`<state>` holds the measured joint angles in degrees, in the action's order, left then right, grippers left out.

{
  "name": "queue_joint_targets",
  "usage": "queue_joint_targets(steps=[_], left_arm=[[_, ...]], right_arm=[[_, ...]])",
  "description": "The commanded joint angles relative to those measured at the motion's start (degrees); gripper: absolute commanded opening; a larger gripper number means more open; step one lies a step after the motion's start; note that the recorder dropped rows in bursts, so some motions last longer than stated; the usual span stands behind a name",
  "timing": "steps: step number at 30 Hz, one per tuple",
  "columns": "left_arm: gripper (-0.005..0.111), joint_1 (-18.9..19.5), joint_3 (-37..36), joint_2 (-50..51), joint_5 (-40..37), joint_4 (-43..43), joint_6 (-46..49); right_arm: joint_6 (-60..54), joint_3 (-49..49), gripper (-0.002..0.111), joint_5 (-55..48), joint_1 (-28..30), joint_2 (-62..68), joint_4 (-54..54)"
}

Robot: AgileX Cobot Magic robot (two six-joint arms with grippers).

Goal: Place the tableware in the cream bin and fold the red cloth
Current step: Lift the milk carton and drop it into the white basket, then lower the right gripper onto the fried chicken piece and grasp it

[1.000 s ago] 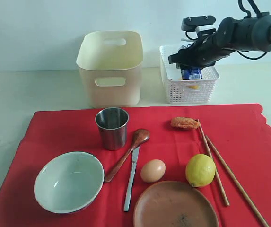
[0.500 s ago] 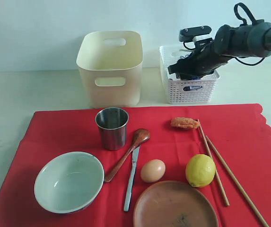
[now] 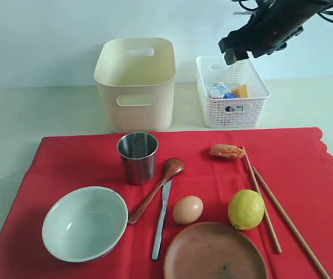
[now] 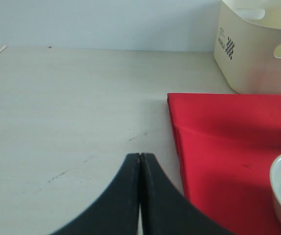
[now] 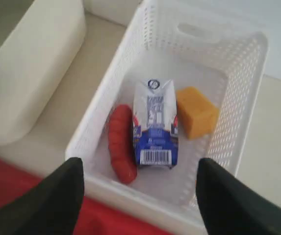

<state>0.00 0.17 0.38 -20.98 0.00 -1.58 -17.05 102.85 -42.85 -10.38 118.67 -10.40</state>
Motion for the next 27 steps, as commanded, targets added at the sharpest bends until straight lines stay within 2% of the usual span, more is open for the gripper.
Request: queue_joint_targets(steps=[1,13,27], left_arm=[[0.000,0.1,-0.2,-0.4,0.7,0.0,0.2],[0.000,0.1,-0.2,-0.4,0.7,0.0,0.2],[0.000,0.1,-0.2,-0.4,0.7,0.0,0.2]], right_arm=[[-6.4,0.2,0.064,-9.9,-0.3,-1.8,0.7],[-24.8,0.2,0.063,-20.7,-0.9,-1.8,-13.5],[-31.6,0.2,0.063,-24.6,-0.9,-1.1,-13.3]])
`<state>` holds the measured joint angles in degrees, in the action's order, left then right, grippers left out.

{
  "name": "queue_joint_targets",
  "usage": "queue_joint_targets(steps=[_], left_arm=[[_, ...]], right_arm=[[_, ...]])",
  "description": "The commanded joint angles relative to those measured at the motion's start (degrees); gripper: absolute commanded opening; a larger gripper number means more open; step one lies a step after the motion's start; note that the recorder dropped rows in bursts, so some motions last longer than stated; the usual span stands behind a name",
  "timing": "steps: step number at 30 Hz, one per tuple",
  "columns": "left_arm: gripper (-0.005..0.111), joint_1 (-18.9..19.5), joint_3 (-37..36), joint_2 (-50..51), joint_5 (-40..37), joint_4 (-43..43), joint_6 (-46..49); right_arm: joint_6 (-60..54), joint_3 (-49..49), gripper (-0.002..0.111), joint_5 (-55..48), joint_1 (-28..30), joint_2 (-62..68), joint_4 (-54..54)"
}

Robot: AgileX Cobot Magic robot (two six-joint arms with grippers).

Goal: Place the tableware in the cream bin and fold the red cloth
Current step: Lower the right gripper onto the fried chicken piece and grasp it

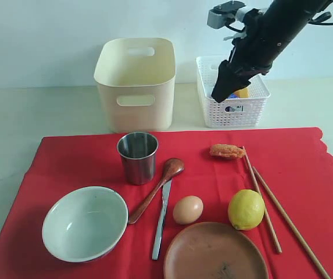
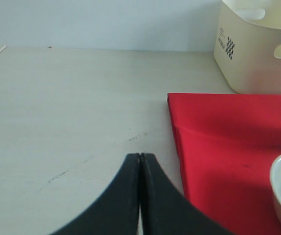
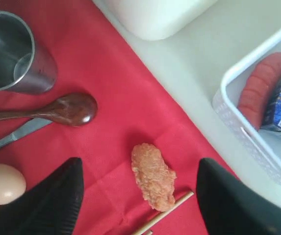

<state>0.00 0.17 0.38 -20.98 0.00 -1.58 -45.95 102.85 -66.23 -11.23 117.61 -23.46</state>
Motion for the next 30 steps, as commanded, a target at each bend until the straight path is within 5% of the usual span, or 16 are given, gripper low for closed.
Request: queue_joint_targets(steps=[1,18,30], left_arm=[[0.000,0.1,-0.2,-0.4,0.7,0.0,0.2],[0.000,0.1,-0.2,-0.4,0.7,0.0,0.2],[0.000,0.1,-0.2,-0.4,0.7,0.0,0.2]], right_arm=[[-3.3,0.2,0.063,-1.8,-0.1,0.4,-0.2],[-5.3,0.2,0.062,-1.9,-0.1,12.3,6.1],[-5.1,0.2,0.060,1.7,-6.7,16.2,16.6]])
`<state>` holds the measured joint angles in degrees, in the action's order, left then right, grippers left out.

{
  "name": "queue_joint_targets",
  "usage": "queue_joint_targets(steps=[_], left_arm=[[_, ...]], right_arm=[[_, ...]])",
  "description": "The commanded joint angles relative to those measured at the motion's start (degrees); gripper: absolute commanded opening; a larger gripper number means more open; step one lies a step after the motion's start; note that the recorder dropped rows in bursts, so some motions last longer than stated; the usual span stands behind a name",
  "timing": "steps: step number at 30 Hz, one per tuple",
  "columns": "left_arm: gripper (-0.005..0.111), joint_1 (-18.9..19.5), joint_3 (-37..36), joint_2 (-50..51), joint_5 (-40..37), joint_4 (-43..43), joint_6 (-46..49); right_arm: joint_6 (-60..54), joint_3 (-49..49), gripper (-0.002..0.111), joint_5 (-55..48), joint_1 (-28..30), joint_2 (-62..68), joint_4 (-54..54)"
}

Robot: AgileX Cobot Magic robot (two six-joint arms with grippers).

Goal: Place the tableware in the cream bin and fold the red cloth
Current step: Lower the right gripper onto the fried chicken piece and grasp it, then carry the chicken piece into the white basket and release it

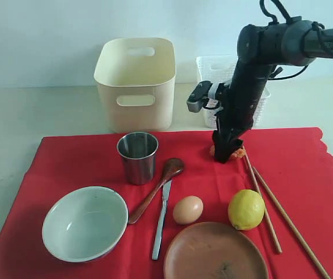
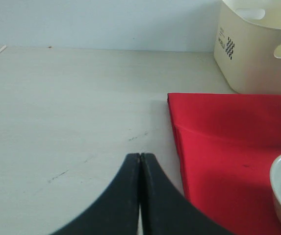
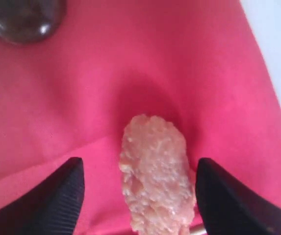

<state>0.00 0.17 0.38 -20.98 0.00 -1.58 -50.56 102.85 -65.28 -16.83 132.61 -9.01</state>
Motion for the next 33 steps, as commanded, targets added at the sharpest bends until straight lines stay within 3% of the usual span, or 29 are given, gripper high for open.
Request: queue_joint_targets(steps=[1,2,3,7,9,20,25,33], left_arm=[[0.000,0.1,-0.2,-0.4,0.7,0.0,0.2],[0.000,0.1,-0.2,-0.4,0.7,0.0,0.2],[0.000,0.1,-0.2,-0.4,0.7,0.0,0.2],[0.000,0.1,-0.2,-0.4,0.7,0.0,0.2],[0.000,0.1,-0.2,-0.4,0.7,0.0,0.2],[0.000,0.1,-0.2,-0.4,0.7,0.0,0.2],[0.000,0.1,-0.2,-0.4,0.7,0.0,0.2],[0.000,0.1,-0.2,-0.4,0.7,0.0,0.2]], right_arm=[[-0.1,0.2,0.055,0.7,-1.2,2.0,2.6],[0.3,0.2,0.051,0.7,-1.2,2.1,2.6],[1.6,0.2,0.039,0.7,-1.2,2.4,3.5],[5.2,0.2,0.008,0.7,-1.2,2.4,6.7],[5.9,0.2,0.000,0.7,-1.2,1.7,7.0],[7.3,0.2,0.000,6.4,-1.2,-5.4,2.0],[8.1,0.2,0.000,17.0,-1.2,-10.7,-0.6],[25.7,0.2,0.000,33.5,3.9,-11.8,-1.3]])
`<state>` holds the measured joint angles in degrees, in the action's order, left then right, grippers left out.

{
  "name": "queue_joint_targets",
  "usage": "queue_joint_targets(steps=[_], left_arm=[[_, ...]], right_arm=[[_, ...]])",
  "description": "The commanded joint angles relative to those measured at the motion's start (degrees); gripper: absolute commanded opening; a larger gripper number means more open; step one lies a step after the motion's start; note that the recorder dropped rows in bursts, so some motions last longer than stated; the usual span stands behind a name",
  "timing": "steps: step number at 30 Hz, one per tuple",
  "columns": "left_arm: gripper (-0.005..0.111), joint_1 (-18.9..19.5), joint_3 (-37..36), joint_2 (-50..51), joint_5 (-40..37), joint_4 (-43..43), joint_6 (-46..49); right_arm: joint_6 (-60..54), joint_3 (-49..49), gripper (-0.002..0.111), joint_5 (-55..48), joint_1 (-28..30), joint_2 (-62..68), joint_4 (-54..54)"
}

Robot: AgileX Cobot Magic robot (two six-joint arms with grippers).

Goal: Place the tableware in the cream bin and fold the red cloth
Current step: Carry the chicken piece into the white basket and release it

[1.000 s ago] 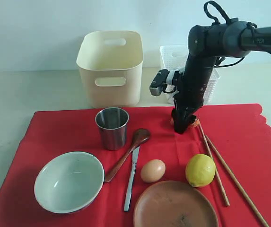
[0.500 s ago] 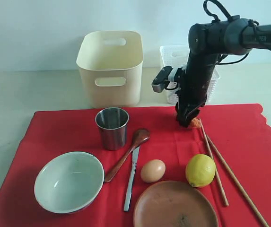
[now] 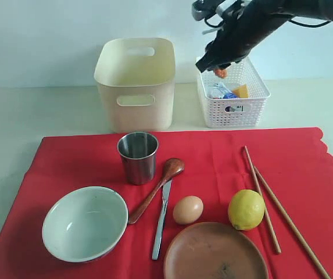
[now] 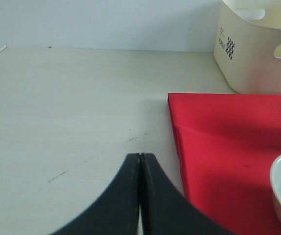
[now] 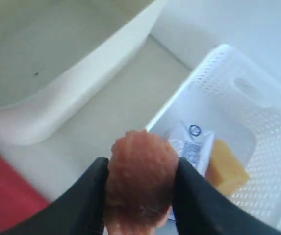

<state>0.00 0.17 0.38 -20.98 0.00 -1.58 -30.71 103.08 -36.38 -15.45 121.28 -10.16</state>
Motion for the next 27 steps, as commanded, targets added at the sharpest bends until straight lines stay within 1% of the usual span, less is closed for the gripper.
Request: queue_joint_targets(steps=[1,5,7,16,22,24,27], left_arm=[[0.000,0.1,-0.2,-0.4,0.7,0.0,0.2],[0.000,0.1,-0.2,-0.4,0.7,0.0,0.2],[0.000,0.1,-0.2,-0.4,0.7,0.0,0.2],[0.000,0.1,-0.2,-0.4,0.7,0.0,0.2],[0.000,0.1,-0.2,-0.4,0.7,0.0,0.2],[0.000,0.1,-0.2,-0.4,0.7,0.0,0.2],[0.000,0.1,-0.2,-0.4,0.7,0.0,0.2]], right_arm=[[7.3,0.0,0.000,5.4,3.7,-0.5,-0.4],[10.4,0.0,0.000,6.8,7.0,0.6,-0.4],[10.4,0.0,0.000,7.1,7.6,2.5,-0.4],[10.4,0.0,0.000,10.5,7.8,8.1,-0.2],[10.4,0.0,0.001,11.9,7.8,9.4,0.2],[10.4,0.0,0.005,12.1,7.8,9.4,0.2],[10.4,0.0,0.016,12.1,7.8,9.4,0.2]])
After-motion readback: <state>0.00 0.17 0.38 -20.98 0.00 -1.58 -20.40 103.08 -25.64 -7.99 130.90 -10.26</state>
